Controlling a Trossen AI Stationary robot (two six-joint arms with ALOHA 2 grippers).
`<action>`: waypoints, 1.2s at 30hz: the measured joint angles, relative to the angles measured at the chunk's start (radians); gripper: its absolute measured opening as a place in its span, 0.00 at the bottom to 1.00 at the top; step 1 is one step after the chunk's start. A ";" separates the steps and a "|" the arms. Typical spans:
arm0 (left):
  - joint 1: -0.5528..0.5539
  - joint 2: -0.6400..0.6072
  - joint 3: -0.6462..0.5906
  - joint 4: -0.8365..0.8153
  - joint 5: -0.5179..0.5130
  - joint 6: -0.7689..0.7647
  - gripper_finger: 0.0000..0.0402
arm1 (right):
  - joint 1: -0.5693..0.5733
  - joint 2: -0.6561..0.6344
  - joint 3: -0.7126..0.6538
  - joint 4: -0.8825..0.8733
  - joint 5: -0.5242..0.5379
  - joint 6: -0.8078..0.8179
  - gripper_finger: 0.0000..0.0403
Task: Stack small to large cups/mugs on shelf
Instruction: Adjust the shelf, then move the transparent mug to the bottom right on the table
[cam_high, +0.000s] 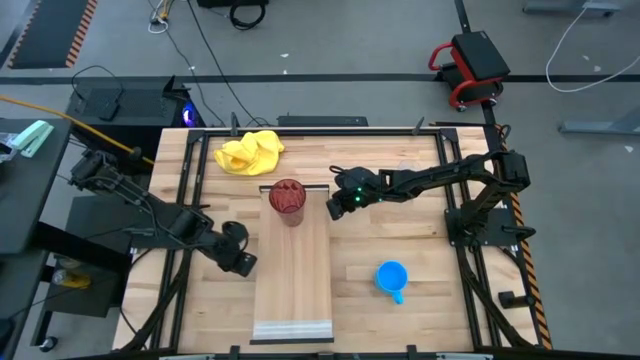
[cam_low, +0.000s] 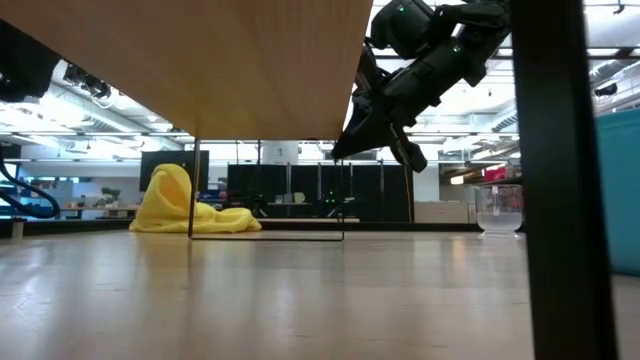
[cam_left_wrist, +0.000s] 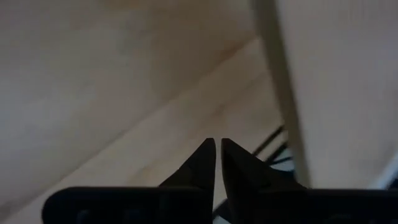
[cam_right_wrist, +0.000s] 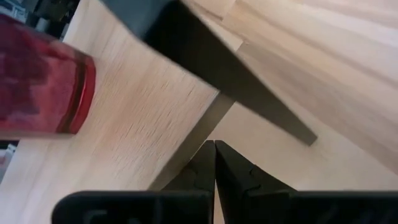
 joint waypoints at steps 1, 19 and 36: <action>0.000 -0.003 0.000 -0.025 -0.008 0.000 0.09 | 0.000 -0.004 0.000 -0.007 -0.011 0.000 0.04; -0.001 -0.009 0.000 -0.395 -0.195 0.021 0.08 | 0.127 -0.426 -0.001 -0.454 0.080 0.000 0.04; -0.001 -0.008 0.000 -0.471 -0.281 0.024 0.05 | 0.420 -0.735 -0.001 -0.880 0.201 0.351 0.03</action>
